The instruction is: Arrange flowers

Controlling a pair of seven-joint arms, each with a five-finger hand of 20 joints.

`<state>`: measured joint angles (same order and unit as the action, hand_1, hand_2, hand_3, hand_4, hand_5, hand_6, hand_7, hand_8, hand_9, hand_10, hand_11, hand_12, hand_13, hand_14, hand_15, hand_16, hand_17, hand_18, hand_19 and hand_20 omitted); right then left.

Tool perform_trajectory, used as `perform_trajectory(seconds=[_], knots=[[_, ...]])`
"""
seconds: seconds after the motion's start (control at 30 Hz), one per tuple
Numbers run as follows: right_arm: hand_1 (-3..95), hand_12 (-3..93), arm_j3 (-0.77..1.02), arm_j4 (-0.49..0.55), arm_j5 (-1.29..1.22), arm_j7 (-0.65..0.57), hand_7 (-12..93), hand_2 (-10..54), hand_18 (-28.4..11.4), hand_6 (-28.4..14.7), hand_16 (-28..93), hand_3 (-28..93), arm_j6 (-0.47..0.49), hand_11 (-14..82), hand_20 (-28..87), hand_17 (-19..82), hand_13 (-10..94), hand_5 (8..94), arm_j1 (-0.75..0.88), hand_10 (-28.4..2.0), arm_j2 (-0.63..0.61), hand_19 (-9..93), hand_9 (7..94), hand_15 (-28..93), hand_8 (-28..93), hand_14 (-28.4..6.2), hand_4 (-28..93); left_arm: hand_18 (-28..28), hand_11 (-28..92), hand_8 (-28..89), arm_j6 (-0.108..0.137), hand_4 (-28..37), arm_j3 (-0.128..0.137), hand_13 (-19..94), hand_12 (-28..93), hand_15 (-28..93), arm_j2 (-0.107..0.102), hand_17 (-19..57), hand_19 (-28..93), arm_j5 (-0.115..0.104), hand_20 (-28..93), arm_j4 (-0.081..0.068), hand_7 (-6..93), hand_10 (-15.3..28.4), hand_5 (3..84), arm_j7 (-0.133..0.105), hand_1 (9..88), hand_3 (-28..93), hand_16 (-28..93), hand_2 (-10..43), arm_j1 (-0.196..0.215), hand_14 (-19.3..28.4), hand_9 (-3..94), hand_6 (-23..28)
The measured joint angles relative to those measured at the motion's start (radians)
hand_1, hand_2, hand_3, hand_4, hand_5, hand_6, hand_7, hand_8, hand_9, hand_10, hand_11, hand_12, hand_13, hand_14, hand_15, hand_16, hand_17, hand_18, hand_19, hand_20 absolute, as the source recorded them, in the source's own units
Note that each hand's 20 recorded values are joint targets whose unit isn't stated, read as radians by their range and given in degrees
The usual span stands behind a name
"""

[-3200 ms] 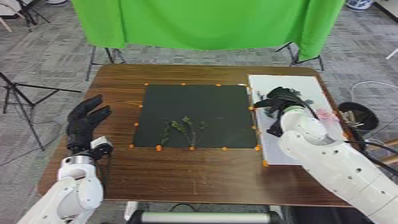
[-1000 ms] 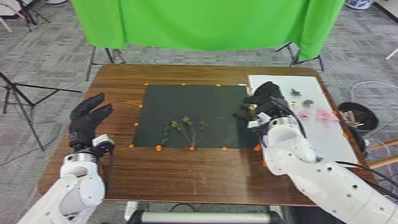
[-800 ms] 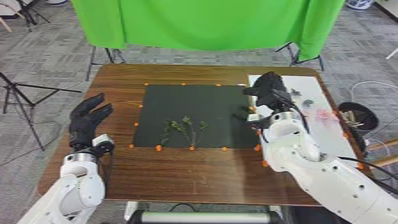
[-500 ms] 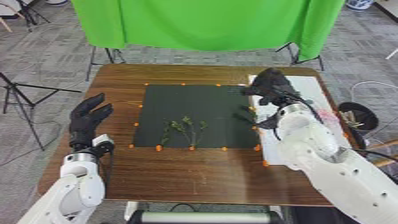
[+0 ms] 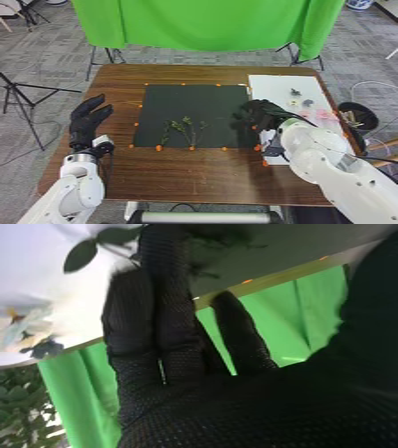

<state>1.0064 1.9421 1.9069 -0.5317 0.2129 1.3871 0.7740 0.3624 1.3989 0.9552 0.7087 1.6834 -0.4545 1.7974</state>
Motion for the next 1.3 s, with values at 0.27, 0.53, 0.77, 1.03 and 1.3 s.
perform_trajectory(seconds=[0.27,0.53,0.77,1.03,1.3], knots=[[15.7,11.0,0.039,0.034,-0.025,0.020,1,-9.5,-28.4,-4.6,16,48,-0.012,-0.7,26,26,28,26.7,0.030,-19.1,-0.002,16,25.0,5,-4,-26.5,-28,12.7,27,-13,0.000,-2.7,-0.003,39,13,30,-0.004,22.3,24,0.000,31,0.000,31.3,9.8,48.4,0.003,57.8,70,-1,-3.2,-0.001,13.6,35.3,-0.2],[20.1,13.2,-0.072,0.004,0.098,0.002,3,-9.5,-25.7,-8.0,19,65,-0.146,1.2,33,30,38,31.8,-0.013,-20.1,-0.025,32,29.7,11,-5,-23.3,-28,12.8,27,-13,0.000,-2.6,-0.008,39,13,31,-0.007,21.9,24,-0.001,30,0.000,31.4,9.8,48.4,0.002,57.8,70,-1,-3.3,-0.003,13.5,35.3,-0.4],[25.6,16.0,-0.181,-0.119,0.283,-0.073,6,-9.5,-20.6,-9.4,23,63,-0.230,4.6,40,40,61,41.0,-0.082,-20.8,-0.013,56,40.5,25,-6,-17.5,-28,12.8,27,-13,0.000,-2.8,-0.018,39,13,31,-0.008,21.8,24,0.000,30,-0.003,31.3,9.8,48.5,0.002,57.7,70,-1,-3.3,-0.014,13.5,35.4,-0.3],[32.3,18.7,-0.196,-0.149,0.336,-0.109,8,-9.5,-18.0,-10.1,24,63,-0.173,11.0,43,46,72,51.6,-0.084,-20.6,-0.006,69,56.6,41,-7,-13.0,-28,12.7,27,-13,0.000,-2.9,-0.018,39,13,31,-0.007,21.8,24,0.000,30,-0.003,31.4,9.8,48.5,0.004,57.8,70,-1,-3.2,-0.015,13.7,35.4,-0.4],[48.7,19.4,-0.244,-0.167,0.377,-0.147,15,-9.5,-12.1,-4.7,29,60,-0.175,21.2,42,61,89,70.2,-0.113,-14.6,0.010,82,83.6,43,-5,-5.2,-24,12.8,27,-13,0.000,-2.8,-0.018,39,13,31,-0.007,21.7,24,0.000,30,-0.003,31.4,9.9,48.5,0.003,57.7,70,-1,-3.3,-0.016,13.6,35.5,-0.4]])
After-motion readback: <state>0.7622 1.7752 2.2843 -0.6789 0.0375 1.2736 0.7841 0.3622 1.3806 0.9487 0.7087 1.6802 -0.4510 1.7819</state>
